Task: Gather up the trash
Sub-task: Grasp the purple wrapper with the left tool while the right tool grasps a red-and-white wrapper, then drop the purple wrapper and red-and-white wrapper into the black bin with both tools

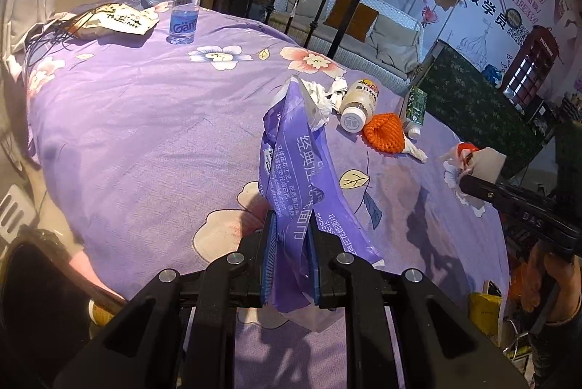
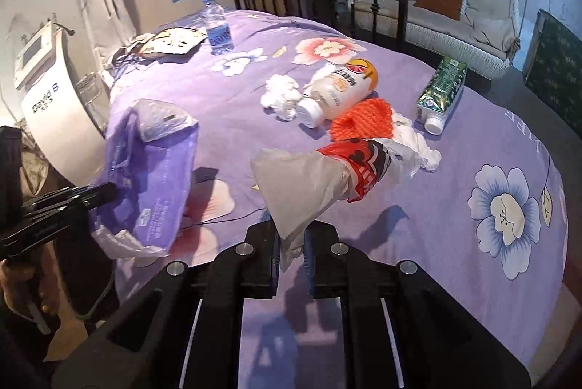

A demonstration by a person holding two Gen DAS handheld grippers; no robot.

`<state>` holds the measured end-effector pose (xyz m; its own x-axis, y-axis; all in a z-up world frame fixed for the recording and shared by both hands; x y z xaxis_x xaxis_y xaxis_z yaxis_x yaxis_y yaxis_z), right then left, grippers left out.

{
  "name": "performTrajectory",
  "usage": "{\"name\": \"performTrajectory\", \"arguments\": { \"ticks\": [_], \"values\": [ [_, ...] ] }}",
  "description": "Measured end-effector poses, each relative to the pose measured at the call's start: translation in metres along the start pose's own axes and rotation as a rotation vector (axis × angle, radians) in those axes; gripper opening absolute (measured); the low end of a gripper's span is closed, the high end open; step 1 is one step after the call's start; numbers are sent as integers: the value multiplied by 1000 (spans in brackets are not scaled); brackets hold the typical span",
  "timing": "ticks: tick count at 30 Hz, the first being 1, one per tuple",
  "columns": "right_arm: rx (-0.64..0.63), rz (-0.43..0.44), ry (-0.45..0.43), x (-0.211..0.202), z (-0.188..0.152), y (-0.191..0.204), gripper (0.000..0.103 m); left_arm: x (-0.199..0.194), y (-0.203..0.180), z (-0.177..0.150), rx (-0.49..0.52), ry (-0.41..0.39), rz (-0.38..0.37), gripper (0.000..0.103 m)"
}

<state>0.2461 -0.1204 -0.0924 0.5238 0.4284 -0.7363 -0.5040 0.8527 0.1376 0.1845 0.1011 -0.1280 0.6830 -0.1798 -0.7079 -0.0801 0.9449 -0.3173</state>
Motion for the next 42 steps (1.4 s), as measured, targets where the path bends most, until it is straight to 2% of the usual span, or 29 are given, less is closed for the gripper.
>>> {"name": "performTrajectory", "arguments": {
  "ticks": [6,9,15,23,26,30,35,36,38,39,41,42],
  "values": [
    [-64,91,-82,-41,-17,76,11,-32,27,-14,-28,-6,28,16],
    [-112,110,-107,-47,-32,109,11,-48,48,-23,-48,-11,72,16],
    [-137,211,-131,-36,-59,168,11,-82,103,-48,-125,6,179,16],
    [-178,313,-110,-25,-73,213,11,-115,171,-98,-276,50,298,16],
    [-189,330,-98,-21,-78,224,11,-110,192,-118,-330,100,328,16],
    [-192,338,-93,-22,-83,230,11,-92,214,-136,-410,169,327,16],
    [-166,333,-82,-19,-86,226,11,-74,226,-146,-416,225,375,17],
    [-162,331,-80,-18,-87,225,11,-70,227,-148,-424,235,371,20],
    [-156,329,-75,-16,-89,224,11,-65,229,-150,-424,258,390,36],
    [-154,330,-72,-16,-90,223,11,-64,230,-151,-422,256,398,40],
    [-152,329,-69,-14,-91,224,11,-65,230,-150,-418,244,412,64],
    [-153,329,-67,-14,-91,224,11,-66,230,-150,-420,236,418,66]
  ]
}}
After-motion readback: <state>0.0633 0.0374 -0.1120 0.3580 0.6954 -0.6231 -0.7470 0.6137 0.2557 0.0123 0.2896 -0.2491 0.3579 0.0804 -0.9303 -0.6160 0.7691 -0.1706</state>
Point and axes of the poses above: each gripper's, at about its wrist camera, not at the fingertips, and x roughly the way its jaws point, y to its left, z to its top, the point moved 7 cm from there along x, roughly the way its jaws point, and after that the axes turned 3 degrees about -x, right-handed, at the moved point
